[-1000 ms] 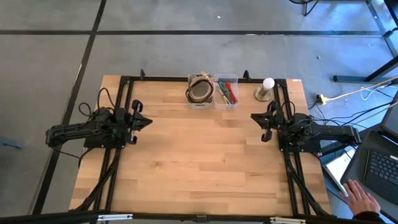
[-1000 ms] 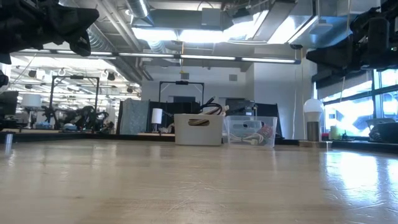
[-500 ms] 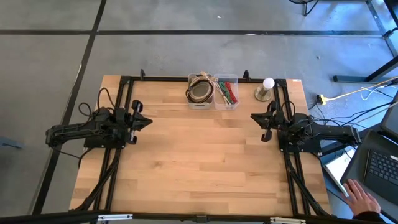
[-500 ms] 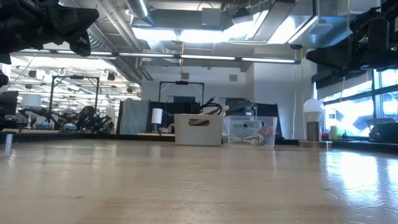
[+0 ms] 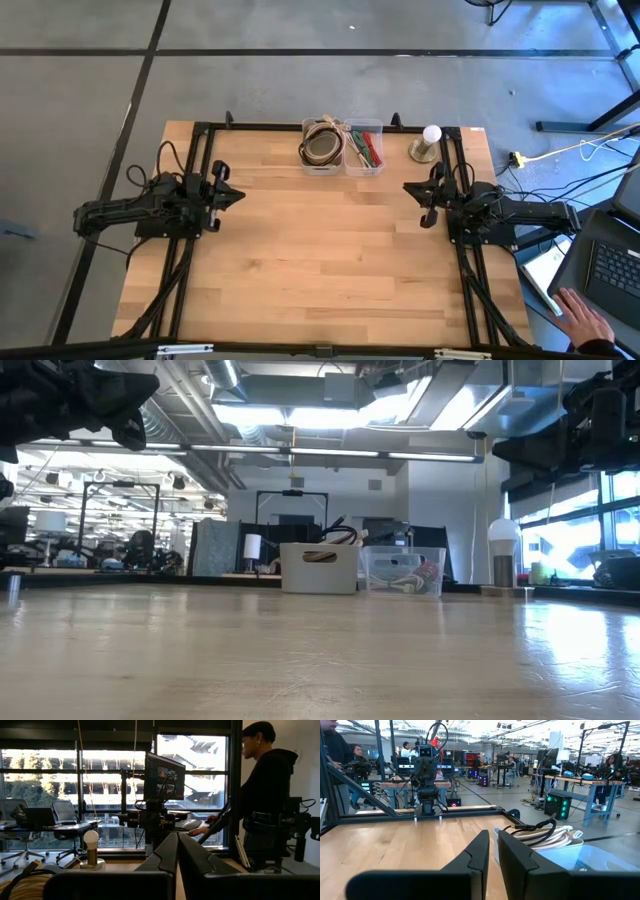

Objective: Pick & Place USB Port
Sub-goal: Return to Home Position

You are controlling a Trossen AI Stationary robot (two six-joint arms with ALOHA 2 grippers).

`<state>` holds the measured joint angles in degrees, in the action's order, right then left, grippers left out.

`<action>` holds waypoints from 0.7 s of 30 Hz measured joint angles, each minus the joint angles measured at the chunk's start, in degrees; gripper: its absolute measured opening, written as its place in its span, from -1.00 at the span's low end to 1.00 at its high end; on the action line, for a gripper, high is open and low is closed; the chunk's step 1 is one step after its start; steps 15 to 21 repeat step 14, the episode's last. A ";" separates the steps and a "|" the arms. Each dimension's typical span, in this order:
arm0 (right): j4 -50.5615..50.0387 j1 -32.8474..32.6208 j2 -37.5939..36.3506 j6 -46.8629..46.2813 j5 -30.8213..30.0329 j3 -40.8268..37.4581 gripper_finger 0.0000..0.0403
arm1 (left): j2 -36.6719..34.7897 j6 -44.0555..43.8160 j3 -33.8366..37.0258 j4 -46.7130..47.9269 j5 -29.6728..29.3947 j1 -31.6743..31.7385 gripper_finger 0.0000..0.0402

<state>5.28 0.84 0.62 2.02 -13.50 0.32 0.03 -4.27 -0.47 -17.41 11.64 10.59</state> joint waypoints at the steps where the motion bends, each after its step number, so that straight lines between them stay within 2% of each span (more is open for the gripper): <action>1: 0.00 0.00 0.00 0.00 0.00 0.00 -0.78 | 0.00 0.02 0.00 0.00 0.00 0.00 -0.96; 21: 0.00 0.00 0.00 -0.02 0.00 0.00 -0.78 | 0.00 0.02 0.00 0.00 0.00 0.00 -0.96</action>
